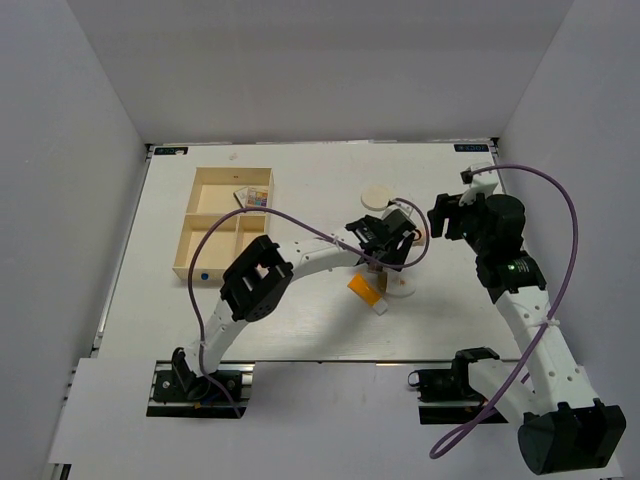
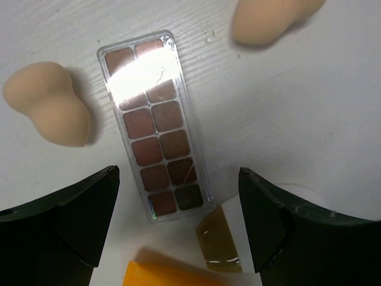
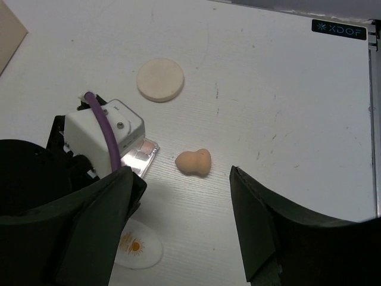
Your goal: Organize the makeup
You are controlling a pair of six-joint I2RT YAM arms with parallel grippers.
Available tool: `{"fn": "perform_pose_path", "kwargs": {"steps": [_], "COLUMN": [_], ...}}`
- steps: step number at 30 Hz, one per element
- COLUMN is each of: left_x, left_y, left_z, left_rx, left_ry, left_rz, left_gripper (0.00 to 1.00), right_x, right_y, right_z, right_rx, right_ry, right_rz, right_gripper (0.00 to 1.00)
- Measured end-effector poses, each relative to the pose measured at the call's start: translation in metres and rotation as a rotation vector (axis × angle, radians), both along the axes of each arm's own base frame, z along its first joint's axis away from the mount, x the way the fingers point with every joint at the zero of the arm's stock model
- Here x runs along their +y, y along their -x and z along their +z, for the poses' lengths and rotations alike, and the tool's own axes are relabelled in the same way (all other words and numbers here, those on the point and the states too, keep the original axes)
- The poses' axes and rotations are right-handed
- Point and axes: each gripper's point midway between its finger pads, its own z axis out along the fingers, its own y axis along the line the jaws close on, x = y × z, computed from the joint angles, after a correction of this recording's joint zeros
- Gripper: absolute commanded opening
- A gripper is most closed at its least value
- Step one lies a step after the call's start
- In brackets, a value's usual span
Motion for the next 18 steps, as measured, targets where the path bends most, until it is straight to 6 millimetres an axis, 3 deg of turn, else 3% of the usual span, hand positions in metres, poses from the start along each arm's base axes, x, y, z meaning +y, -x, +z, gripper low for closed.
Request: {"fn": "perform_pose_path", "kwargs": {"steps": [11, 14, 16, 18], "left_x": [0.004, 0.004, 0.003, 0.003], "left_y": [-0.015, -0.02, -0.023, -0.024], "left_z": [-0.026, -0.024, -0.025, -0.025], "left_rx": [-0.012, -0.02, -0.019, -0.02], "left_ry": [-0.062, -0.062, -0.063, -0.062], "left_rz": [0.032, 0.034, 0.038, 0.037], "left_gripper": [0.93, 0.92, 0.89, 0.77], "right_x": [0.003, 0.003, 0.002, 0.002], "right_y": [0.003, 0.003, 0.003, 0.003], "right_z": [-0.002, -0.002, -0.002, -0.002], "right_rx": [0.0, -0.001, -0.002, -0.003], "right_ry": [-0.008, -0.008, -0.008, -0.009], "right_rz": [0.021, 0.019, 0.017, 0.018], "right_gripper": [0.72, 0.72, 0.72, 0.72]}}
